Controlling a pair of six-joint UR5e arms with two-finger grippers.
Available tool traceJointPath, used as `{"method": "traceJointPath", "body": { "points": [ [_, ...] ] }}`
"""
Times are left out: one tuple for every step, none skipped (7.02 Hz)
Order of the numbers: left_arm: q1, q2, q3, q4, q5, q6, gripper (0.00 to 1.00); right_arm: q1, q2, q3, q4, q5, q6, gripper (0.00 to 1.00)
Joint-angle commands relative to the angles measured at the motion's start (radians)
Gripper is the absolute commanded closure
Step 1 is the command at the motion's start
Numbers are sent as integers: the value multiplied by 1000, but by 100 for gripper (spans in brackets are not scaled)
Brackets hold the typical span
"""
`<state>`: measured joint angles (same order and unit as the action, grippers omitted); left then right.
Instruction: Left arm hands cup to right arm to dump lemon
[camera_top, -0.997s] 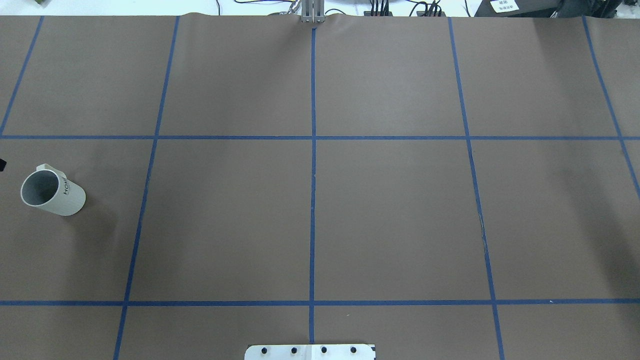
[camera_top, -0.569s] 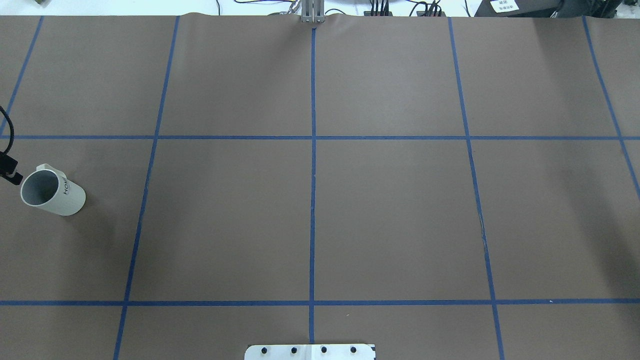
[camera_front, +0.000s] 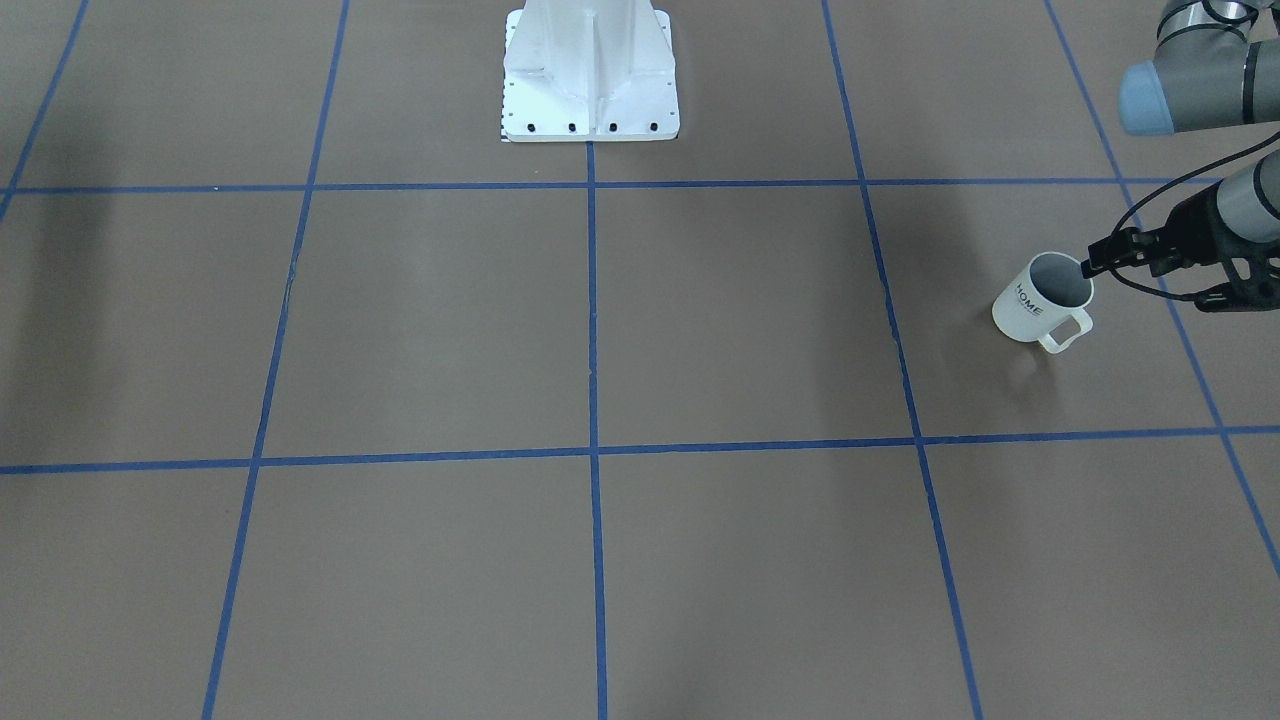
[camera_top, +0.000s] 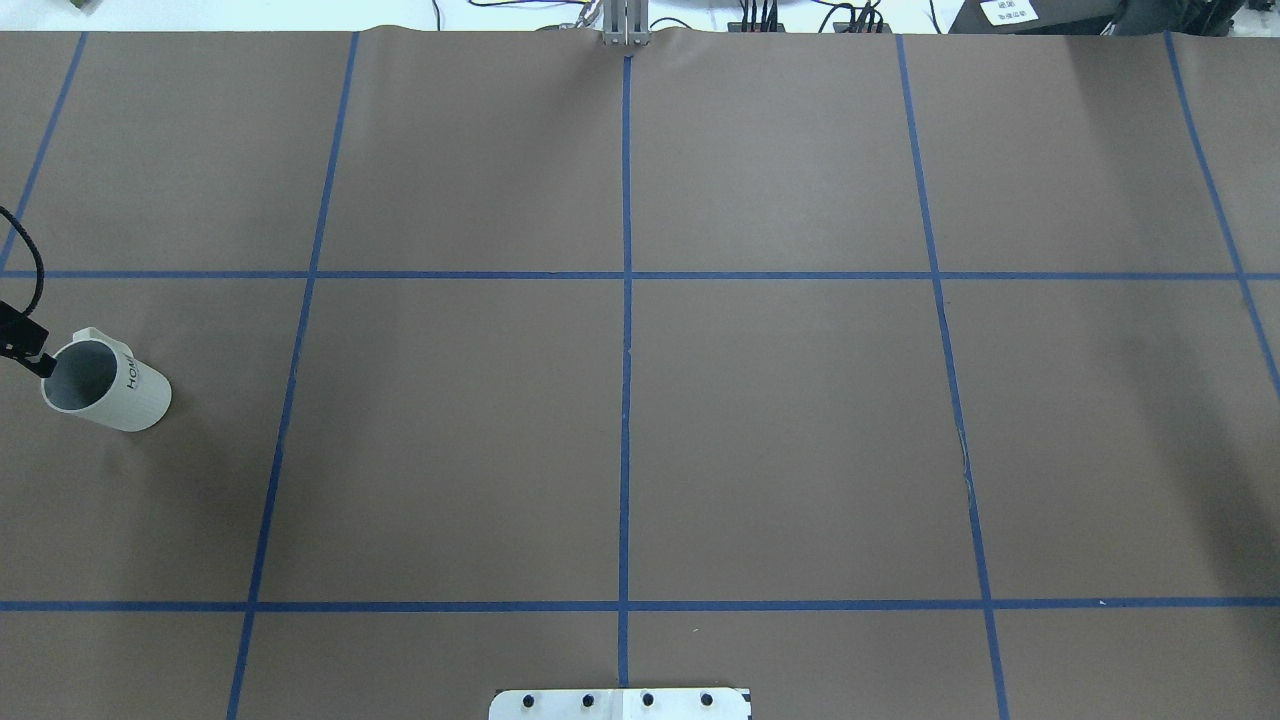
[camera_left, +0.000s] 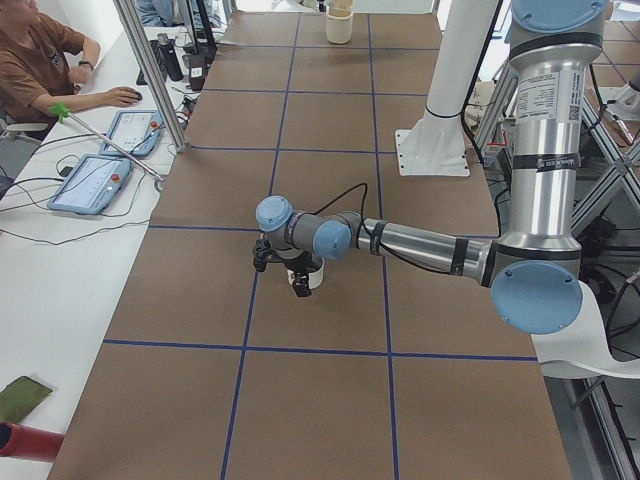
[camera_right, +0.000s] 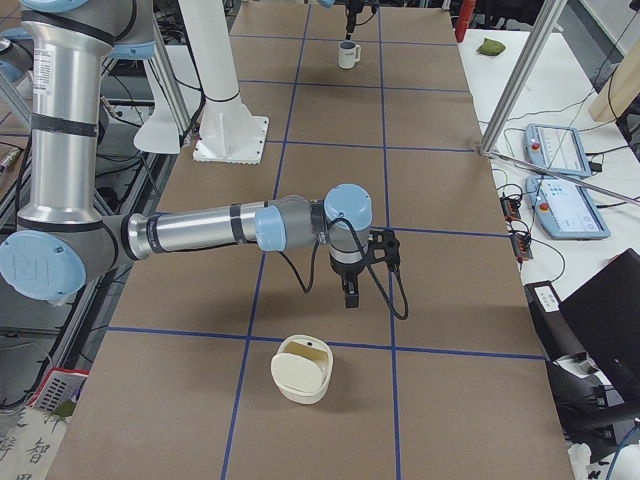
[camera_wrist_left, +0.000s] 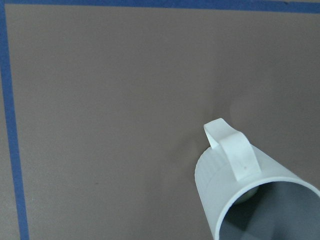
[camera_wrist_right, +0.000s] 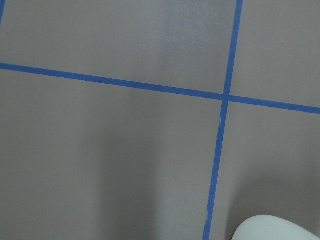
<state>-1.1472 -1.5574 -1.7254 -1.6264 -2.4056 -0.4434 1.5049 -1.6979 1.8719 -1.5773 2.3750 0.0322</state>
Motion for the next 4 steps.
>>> {"method": "traceJointPath", "body": {
  "points": [
    [32,-22,3,0,5,-27,1,0,-2,1,0,4,0,0],
    [49,-26,3,0,5,-28,1,0,-2,1,0,7,0,0],
    [49,-23,4,0,5,-24,9,0,-3,1,-1,7,0,0],
    [52,-23,13,0,5,-28,16,0,-3,0,-1,9,0,0]
  ]
}}
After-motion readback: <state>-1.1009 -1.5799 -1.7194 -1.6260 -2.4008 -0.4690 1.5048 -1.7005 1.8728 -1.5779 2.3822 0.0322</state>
